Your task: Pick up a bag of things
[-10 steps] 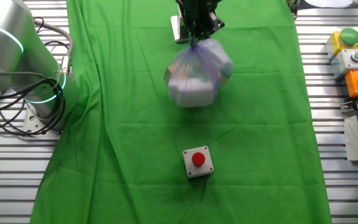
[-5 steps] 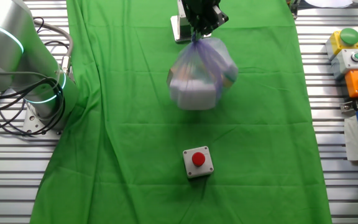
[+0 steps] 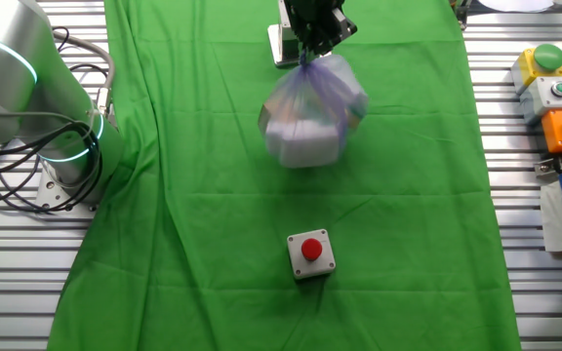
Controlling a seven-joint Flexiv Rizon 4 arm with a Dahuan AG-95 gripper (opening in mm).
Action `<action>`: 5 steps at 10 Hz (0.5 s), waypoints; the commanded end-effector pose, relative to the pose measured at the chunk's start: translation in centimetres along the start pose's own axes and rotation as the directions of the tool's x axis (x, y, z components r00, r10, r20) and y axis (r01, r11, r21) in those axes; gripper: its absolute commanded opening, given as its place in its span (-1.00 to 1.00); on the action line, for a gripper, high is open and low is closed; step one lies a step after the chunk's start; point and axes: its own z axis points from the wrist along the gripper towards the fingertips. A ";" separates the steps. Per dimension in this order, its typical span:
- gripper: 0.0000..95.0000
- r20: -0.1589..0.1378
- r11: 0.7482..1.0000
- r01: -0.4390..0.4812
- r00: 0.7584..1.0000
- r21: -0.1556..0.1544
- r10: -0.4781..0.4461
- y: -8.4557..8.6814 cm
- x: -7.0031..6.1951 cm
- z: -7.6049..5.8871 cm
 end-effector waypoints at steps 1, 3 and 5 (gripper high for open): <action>-1.00 0.005 1.000 0.001 1.000 0.002 -0.001 0.0 0.0 0.0; -1.00 0.013 1.000 0.001 1.000 0.006 -0.001 0.0 0.0 0.0; -1.00 0.023 1.000 0.009 1.000 0.002 -0.009 0.0 0.0 0.0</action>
